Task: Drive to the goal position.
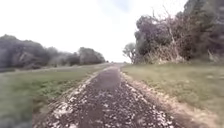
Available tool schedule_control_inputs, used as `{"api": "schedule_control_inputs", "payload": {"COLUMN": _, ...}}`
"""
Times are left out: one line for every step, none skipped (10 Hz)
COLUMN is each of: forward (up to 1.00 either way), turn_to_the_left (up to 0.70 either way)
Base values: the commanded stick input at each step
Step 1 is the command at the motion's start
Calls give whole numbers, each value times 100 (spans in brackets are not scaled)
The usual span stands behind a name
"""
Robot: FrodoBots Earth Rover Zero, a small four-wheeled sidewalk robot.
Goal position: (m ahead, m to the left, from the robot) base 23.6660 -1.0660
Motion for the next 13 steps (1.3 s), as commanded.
{"api": "schedule_control_inputs", "payload": {"forward": 85, "turn_to_the_left": 0}}
{"api": "schedule_control_inputs", "payload": {"forward": 85, "turn_to_the_left": 0}}
{"api": "schedule_control_inputs", "payload": {"forward": 85, "turn_to_the_left": 0}}
{"api": "schedule_control_inputs", "payload": {"forward": 85, "turn_to_the_left": 0}}
{"api": "schedule_control_inputs", "payload": {"forward": 85, "turn_to_the_left": 0}}
{"api": "schedule_control_inputs", "payload": {"forward": 85, "turn_to_the_left": 0}}
{"api": "schedule_control_inputs", "payload": {"forward": 85, "turn_to_the_left": 0}}
{"api": "schedule_control_inputs", "payload": {"forward": 85, "turn_to_the_left": 0}}
{"api": "schedule_control_inputs", "payload": {"forward": 85, "turn_to_the_left": 0}}
{"api": "schedule_control_inputs", "payload": {"forward": 85, "turn_to_the_left": 0}}
{"api": "schedule_control_inputs", "payload": {"forward": 85, "turn_to_the_left": 0}}
{"api": "schedule_control_inputs", "payload": {"forward": 85, "turn_to_the_left": 0}}
{"api": "schedule_control_inputs", "payload": {"forward": 85, "turn_to_the_left": 0}}
